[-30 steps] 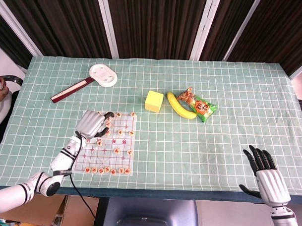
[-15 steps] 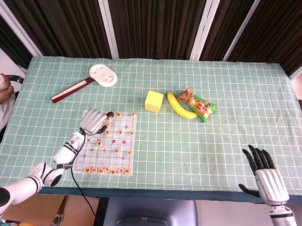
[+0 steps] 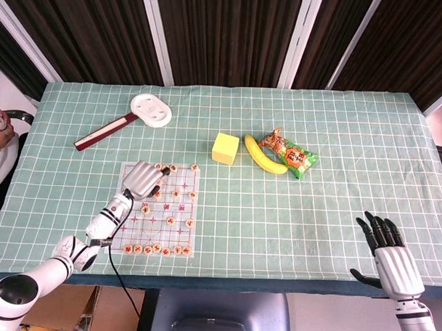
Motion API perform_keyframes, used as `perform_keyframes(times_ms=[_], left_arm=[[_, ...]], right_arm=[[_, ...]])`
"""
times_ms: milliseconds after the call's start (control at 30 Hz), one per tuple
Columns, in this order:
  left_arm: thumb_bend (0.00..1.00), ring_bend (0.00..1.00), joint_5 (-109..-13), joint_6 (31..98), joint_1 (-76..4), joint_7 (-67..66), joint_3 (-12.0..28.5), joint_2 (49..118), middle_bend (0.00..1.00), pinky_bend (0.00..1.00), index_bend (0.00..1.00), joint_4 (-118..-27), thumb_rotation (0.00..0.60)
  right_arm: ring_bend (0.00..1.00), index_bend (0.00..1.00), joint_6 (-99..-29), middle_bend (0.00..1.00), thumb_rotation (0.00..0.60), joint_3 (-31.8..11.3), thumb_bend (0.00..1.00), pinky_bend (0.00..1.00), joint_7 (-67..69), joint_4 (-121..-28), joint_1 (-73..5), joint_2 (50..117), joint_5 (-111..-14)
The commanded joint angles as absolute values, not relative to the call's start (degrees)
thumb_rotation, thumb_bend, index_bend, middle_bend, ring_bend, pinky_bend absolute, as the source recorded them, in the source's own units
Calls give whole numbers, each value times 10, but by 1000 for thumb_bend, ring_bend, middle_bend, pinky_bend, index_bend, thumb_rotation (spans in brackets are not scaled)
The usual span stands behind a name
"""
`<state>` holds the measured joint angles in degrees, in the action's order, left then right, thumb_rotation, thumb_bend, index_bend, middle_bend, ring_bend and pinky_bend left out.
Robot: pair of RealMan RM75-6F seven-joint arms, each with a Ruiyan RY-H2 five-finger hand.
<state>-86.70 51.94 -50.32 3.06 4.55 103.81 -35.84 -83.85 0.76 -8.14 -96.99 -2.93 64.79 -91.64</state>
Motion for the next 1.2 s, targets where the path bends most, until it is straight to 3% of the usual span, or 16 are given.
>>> perform_keyframes(times_ms=[33, 1200], left_arm=[[335, 1000, -871, 520, -506, 36, 40, 1043, 1000, 1000, 380, -349, 600], [334, 1000, -870, 487, -515, 58, 19, 1061, 1000, 1000, 380, -284, 600]], right_arm=[[0, 0, -836, 0, 600, 8, 188, 0, -82, -970, -30, 648, -916], [0, 0, -837, 0, 600, 7, 188, 0, -77, -969, -31, 647, -911]])
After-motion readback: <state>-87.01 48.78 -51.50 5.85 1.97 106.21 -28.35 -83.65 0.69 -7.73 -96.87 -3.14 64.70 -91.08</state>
